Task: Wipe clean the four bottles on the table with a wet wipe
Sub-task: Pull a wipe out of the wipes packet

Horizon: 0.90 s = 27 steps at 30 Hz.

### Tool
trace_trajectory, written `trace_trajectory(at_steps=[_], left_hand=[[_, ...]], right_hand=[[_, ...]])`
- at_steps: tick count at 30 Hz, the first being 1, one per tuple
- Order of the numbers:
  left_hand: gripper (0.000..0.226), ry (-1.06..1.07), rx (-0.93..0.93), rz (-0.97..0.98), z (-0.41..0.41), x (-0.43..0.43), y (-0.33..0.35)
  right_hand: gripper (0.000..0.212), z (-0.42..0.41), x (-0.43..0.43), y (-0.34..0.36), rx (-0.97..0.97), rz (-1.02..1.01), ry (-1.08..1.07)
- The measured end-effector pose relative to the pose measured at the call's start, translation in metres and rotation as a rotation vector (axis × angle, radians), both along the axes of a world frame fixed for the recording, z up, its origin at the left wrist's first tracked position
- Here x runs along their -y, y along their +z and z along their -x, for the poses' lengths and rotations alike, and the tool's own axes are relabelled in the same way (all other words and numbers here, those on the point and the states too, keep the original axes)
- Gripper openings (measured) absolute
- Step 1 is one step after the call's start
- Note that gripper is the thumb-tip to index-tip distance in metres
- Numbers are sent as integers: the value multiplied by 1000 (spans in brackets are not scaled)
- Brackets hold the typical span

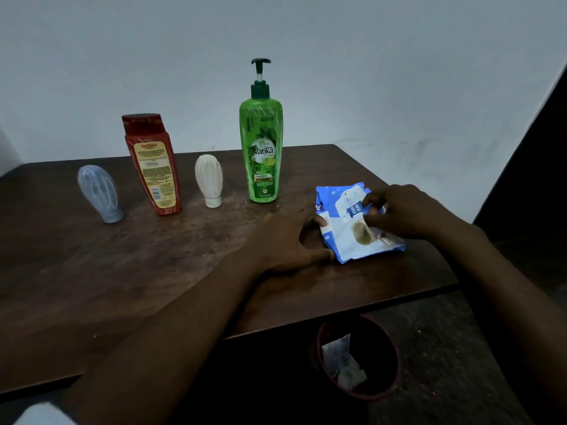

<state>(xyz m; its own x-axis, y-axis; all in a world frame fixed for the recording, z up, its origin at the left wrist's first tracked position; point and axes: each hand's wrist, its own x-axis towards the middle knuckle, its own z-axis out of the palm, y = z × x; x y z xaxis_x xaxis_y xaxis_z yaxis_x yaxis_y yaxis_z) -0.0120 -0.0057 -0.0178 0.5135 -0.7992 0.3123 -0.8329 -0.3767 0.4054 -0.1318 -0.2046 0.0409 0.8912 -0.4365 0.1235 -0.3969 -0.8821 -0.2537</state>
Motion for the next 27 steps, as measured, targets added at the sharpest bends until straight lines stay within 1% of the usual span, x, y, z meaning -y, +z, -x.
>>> trace_trajectory(at_steps=[1,4,6,8,11,12,14,19,21,25,27], left_hand=[[60,-5,-2,0,0,0,0],[58,-10,-9,-1,0,-1,2],[58,-3,-10,-9,1,-2,3],[58,4,-1,-5,2,-1,3],[58,8,0,1,3,-2,3],[58,8,-3,0,3,-2,4],[58,6,-6,-1,4,-2,4],[59,9,-8,-24,5,-3,5],[59,11,-16,-28,3,-3,4],[60,6,-22,-36,2,-1,3],[60,7,-18,-37,2,-1,3]], right_hand=[[14,0,0,0,3,-6,15],[29,2,1,1,81,-60,67],[31,3,0,2,125,-107,103],[23,1,0,0,119,-117,103],[5,-5,2,-6,74,-39,83],[3,-6,1,-7,72,-17,90],[8,-7,1,-9,86,-16,97],[14,-6,5,-10,184,-101,52],[16,-6,8,-7,267,-189,18],[16,-2,11,0,482,-556,-13],[18,-2,12,4,541,-636,-56]])
